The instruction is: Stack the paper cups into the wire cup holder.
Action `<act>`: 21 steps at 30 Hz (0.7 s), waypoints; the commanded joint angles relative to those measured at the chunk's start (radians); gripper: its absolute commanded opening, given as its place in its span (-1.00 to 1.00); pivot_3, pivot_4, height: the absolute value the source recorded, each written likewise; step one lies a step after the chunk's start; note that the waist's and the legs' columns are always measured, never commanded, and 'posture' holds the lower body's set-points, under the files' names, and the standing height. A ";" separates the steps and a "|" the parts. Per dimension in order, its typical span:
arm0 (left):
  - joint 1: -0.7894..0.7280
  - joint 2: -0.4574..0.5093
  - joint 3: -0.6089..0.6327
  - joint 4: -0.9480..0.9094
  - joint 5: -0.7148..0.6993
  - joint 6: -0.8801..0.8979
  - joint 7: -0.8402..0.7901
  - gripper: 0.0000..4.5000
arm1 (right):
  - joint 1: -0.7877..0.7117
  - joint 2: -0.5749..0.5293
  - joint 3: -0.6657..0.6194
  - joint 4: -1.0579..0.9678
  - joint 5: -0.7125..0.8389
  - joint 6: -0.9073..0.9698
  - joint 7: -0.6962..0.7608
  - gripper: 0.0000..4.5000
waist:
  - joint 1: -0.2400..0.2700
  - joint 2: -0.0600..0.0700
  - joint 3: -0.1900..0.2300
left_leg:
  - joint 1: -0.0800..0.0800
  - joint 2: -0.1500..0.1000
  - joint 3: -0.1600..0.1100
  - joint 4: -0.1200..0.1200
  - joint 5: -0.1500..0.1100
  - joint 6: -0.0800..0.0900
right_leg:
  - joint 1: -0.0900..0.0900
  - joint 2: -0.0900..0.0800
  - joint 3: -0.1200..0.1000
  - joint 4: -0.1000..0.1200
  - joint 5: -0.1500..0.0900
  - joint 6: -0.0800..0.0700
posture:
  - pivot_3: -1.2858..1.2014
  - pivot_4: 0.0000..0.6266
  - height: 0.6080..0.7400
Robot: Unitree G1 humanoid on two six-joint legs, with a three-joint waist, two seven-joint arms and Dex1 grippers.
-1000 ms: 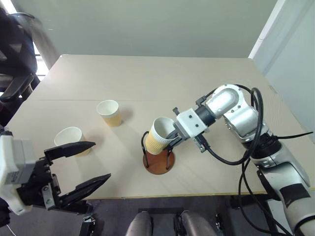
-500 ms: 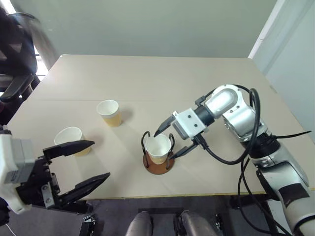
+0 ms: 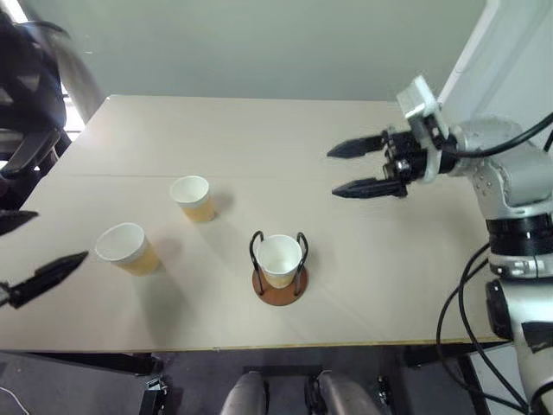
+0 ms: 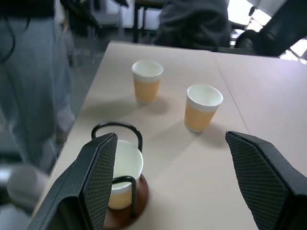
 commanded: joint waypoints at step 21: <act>-0.257 -0.025 -0.431 -0.007 0.180 0.059 0.155 1.00 | 0.028 0.033 -0.073 -0.212 0.154 0.087 -0.187 0.63 | 0.003 -0.001 0.000 | -0.001 0.000 0.000 0.000 0.000 -0.001 | -0.003 0.000 0.000 0.000 0.004 0.000 | 0.03 -0.52 1.00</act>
